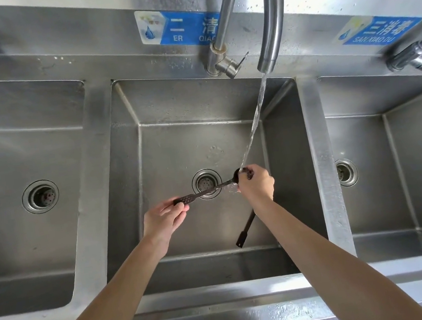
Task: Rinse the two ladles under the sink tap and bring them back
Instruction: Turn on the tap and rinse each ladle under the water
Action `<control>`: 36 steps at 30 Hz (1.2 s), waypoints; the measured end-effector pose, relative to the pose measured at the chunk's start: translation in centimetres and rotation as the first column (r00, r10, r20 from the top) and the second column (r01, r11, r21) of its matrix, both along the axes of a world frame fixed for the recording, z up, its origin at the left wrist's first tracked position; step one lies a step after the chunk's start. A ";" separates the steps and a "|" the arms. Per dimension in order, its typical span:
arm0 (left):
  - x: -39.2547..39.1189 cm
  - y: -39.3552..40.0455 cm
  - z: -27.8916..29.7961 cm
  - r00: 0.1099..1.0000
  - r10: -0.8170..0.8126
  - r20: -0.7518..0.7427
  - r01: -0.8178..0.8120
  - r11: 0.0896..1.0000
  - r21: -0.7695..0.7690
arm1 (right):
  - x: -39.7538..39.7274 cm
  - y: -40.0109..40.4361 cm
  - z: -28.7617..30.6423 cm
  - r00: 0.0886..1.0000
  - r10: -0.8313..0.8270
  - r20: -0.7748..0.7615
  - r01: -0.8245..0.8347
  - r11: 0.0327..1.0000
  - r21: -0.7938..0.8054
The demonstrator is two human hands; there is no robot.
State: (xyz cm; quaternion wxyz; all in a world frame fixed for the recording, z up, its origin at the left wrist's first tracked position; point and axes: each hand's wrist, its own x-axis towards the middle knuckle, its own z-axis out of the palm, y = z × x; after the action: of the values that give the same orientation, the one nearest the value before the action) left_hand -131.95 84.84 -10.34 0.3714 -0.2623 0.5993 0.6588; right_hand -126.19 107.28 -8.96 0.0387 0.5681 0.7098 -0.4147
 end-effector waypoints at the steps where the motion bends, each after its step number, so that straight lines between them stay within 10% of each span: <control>1: 0.0 -0.1 -0.1 1.000 -0.004 0.003 0.004 1.000 0.001 | 0.0 -0.1 0.0 1.000 -0.003 0.004 0.003 1.000 -0.001; 36: 1.2 10.3 1.5 0.998 0.063 0.031 -0.068 0.973 0.221 | 3.8 9.3 5.7 0.864 -0.287 -0.413 0.253 0.958 -0.136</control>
State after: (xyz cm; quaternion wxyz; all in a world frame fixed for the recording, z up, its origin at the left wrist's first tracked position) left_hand -130.80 95.10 -8.87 0.3835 -0.2465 0.5084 0.7305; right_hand -122.39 116.53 -3.25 -0.1548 0.5547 0.5978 -0.5577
